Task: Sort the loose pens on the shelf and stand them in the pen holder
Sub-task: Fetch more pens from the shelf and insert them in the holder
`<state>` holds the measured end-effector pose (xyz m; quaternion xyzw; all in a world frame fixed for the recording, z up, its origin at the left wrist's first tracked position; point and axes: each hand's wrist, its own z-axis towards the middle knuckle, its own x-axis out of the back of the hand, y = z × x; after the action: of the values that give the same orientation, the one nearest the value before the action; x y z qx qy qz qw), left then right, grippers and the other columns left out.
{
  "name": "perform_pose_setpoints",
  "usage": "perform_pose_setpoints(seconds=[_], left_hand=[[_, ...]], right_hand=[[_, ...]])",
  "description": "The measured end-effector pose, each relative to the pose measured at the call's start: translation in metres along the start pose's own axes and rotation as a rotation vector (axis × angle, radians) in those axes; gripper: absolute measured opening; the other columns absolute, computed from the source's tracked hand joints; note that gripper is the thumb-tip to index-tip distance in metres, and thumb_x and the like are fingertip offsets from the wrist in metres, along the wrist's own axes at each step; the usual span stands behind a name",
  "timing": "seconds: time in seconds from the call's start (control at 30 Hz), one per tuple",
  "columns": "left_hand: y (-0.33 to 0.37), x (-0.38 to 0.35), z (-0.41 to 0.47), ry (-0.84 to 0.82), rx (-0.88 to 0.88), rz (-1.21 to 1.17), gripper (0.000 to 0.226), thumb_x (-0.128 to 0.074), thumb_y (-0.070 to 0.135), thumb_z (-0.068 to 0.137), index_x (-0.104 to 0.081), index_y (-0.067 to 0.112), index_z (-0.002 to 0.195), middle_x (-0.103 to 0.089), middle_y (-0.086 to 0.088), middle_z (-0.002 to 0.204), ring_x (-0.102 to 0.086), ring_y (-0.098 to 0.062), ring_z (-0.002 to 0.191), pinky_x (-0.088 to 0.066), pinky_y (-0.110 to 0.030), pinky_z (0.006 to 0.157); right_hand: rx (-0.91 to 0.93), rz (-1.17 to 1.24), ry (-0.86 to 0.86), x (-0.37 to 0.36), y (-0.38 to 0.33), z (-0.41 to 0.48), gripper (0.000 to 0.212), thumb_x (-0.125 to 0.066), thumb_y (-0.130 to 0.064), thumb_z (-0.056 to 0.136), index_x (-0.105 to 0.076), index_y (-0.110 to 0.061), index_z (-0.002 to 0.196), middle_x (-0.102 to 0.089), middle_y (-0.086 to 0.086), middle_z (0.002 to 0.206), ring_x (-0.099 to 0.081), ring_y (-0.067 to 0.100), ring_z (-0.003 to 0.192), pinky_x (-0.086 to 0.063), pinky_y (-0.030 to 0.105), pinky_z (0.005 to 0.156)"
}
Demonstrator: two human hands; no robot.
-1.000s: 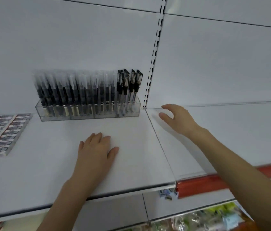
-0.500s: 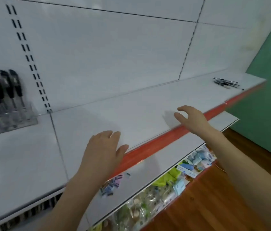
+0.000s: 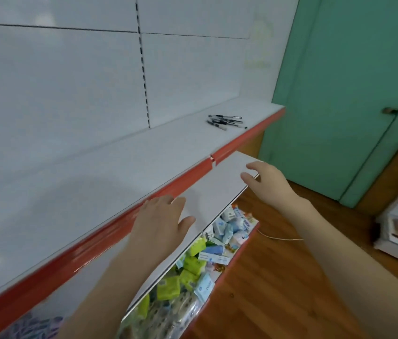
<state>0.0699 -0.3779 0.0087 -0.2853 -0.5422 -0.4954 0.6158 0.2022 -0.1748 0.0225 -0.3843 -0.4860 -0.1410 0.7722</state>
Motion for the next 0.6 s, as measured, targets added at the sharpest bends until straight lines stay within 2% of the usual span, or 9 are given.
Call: perform_pose_setpoints(seconds=[0.07, 0.17, 0.33, 0.5, 0.6], left_hand=[[0.015, -0.014, 0.03, -0.023, -0.017, 0.009, 0.052, -0.039, 0.048, 0.09, -0.055, 0.011, 0.122, -0.06, -0.01, 0.118, -0.055, -0.032, 0.111, -0.04, -0.041, 0.096], [0.029, -0.038, 0.08, -0.001, -0.066, 0.004, 0.046, -0.042, 0.043, 0.092, -0.049, 0.014, 0.128, -0.055, -0.006, 0.127, -0.049, -0.025, 0.118, -0.035, -0.035, 0.1], [0.045, -0.069, 0.173, 0.046, -0.041, -0.025, 0.044, -0.042, 0.041, 0.093, -0.049, 0.013, 0.127, -0.057, -0.008, 0.123, -0.052, -0.026, 0.113, -0.037, -0.035, 0.098], [0.059, -0.087, 0.257, 0.085, 0.008, -0.104, 0.039, -0.044, 0.039, 0.092, -0.053, 0.014, 0.12, -0.06, -0.007, 0.11, -0.056, -0.025, 0.099, -0.04, -0.031, 0.086], [0.067, -0.093, 0.3, 0.065, 0.058, -0.14, 0.041, -0.047, 0.038, 0.091, -0.054, 0.009, 0.121, -0.06, -0.011, 0.114, -0.056, -0.029, 0.101, -0.044, -0.036, 0.086]], right_hand=[[-0.015, -0.001, 0.006, 0.002, 0.024, 0.016, 0.043, -0.047, -0.03, 0.095, -0.048, -0.006, 0.13, -0.051, 0.01, 0.136, -0.045, 0.024, 0.126, -0.034, 0.032, 0.103], [-0.019, -0.024, -0.004, 0.003, 0.056, 0.048, 0.043, -0.047, -0.03, 0.095, -0.048, -0.006, 0.13, -0.051, 0.01, 0.136, -0.045, 0.023, 0.126, -0.034, 0.031, 0.103], [0.019, -0.051, 0.01, 0.007, 0.105, 0.127, 0.044, -0.046, -0.031, 0.095, -0.047, -0.008, 0.132, -0.05, 0.008, 0.137, -0.043, 0.023, 0.128, -0.032, 0.031, 0.104], [0.068, -0.041, -0.015, 0.013, 0.142, 0.217, 0.041, -0.048, -0.03, 0.094, -0.051, -0.007, 0.127, -0.055, 0.009, 0.131, -0.048, 0.025, 0.122, -0.036, 0.031, 0.098], [0.086, -0.027, -0.028, 0.016, 0.162, 0.263, 0.043, -0.048, -0.032, 0.094, -0.051, -0.007, 0.128, -0.055, 0.01, 0.131, -0.048, 0.025, 0.12, -0.037, 0.03, 0.097]])
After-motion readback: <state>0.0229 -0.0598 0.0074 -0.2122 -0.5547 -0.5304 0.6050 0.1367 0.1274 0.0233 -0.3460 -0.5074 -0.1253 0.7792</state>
